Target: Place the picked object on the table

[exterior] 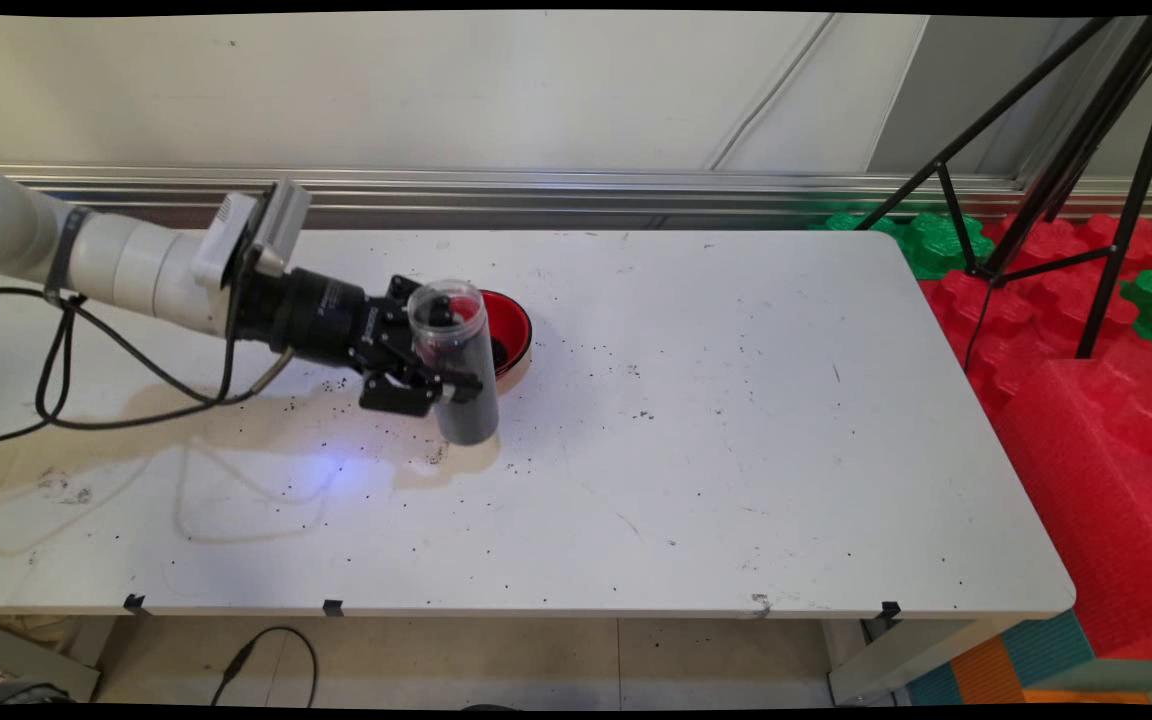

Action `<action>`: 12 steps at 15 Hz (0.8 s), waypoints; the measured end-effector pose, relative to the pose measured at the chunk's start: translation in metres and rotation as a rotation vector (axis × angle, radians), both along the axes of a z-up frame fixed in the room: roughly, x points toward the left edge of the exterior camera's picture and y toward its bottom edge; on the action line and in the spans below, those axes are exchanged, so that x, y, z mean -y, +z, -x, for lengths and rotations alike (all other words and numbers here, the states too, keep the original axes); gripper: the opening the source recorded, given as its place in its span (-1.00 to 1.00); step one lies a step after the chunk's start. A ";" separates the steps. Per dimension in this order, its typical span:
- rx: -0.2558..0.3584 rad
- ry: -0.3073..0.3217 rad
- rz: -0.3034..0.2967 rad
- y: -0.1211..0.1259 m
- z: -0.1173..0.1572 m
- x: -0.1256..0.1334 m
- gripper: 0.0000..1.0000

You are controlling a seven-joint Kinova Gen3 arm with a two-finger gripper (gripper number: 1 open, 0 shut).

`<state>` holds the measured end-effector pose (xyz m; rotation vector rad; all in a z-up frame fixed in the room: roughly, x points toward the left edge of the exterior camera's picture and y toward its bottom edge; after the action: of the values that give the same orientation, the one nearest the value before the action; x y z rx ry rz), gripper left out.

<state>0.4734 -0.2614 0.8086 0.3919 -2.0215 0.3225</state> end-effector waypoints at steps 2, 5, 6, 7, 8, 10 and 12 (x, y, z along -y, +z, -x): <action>0.002 -0.009 -0.010 -0.007 0.002 -0.003 -1.00; 0.009 -0.026 -0.026 -0.021 0.006 -0.008 -1.00; 0.011 -0.031 -0.030 -0.026 0.007 -0.009 -1.00; 0.014 -0.036 -0.034 -0.030 0.008 -0.010 -1.00; 0.016 -0.042 -0.037 -0.035 0.009 -0.011 -1.00; 0.020 -0.049 -0.038 -0.042 0.011 -0.013 -1.00; 0.024 -0.056 -0.039 -0.048 0.012 -0.013 -1.00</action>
<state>0.4615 -0.2481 0.7603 0.3566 -2.0607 0.2545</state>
